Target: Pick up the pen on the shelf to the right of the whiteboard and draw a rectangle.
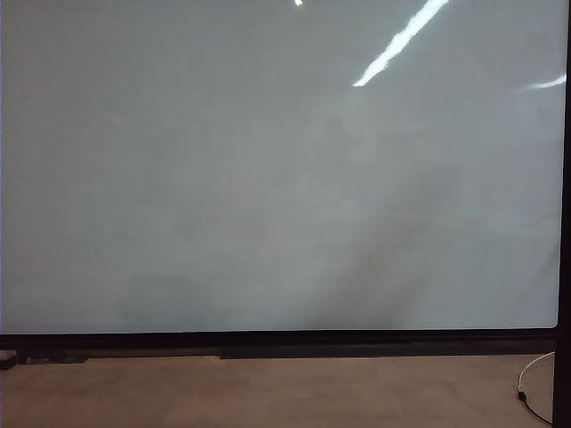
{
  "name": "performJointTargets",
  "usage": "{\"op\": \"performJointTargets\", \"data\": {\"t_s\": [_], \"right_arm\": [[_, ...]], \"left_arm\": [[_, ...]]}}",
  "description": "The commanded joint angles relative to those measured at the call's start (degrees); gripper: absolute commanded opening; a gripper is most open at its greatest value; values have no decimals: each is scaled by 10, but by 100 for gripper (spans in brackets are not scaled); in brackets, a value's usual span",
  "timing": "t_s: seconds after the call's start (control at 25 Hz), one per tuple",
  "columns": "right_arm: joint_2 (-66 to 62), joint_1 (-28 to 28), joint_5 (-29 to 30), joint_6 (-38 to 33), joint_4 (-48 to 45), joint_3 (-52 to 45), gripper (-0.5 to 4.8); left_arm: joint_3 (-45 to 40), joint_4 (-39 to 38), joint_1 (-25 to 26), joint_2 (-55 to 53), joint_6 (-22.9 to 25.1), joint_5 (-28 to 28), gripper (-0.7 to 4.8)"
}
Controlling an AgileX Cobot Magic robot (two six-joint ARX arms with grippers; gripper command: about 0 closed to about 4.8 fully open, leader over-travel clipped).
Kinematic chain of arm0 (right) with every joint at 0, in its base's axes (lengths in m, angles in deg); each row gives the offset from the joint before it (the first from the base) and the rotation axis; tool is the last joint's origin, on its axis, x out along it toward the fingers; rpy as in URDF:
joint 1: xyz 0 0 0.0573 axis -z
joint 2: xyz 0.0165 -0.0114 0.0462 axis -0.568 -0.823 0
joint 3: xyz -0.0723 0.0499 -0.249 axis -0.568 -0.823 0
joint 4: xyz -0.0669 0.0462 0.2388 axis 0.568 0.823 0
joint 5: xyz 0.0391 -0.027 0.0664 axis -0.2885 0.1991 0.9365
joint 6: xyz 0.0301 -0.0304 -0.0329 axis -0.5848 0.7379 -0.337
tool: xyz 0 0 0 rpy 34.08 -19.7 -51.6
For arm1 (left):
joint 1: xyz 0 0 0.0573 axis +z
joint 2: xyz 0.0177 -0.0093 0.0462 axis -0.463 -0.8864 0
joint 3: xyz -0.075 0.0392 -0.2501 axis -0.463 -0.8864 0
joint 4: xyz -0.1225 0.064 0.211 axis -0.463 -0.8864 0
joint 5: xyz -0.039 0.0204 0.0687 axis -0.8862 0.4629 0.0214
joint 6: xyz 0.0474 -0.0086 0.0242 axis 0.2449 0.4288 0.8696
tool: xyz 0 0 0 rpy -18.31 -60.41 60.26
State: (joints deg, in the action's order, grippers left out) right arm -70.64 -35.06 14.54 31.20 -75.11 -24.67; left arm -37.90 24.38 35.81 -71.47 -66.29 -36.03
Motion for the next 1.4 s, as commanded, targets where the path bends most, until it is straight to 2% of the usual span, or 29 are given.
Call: {"op": "performJointTargets", "data": {"t_s": [0.04,0.76,1.0,1.16,1.4], "right_arm": [[0,0,1,0,-10,2,-5],[0,-1,1,-1,-10,2,-5],[0,-1,3,-45,-10,2,-5],[0,-1,5,-48,-15,2,-5],[0,-3,63,-80,-60,3,-5]], "left_arm": [[1,6,0,0,-2,-2,-5],[1,6,0,0,-2,-2,-4],[1,6,0,0,-2,-2,-5],[1,6,0,0,-2,-2,-4],[1,6,0,0,-2,-2,-4]]}}
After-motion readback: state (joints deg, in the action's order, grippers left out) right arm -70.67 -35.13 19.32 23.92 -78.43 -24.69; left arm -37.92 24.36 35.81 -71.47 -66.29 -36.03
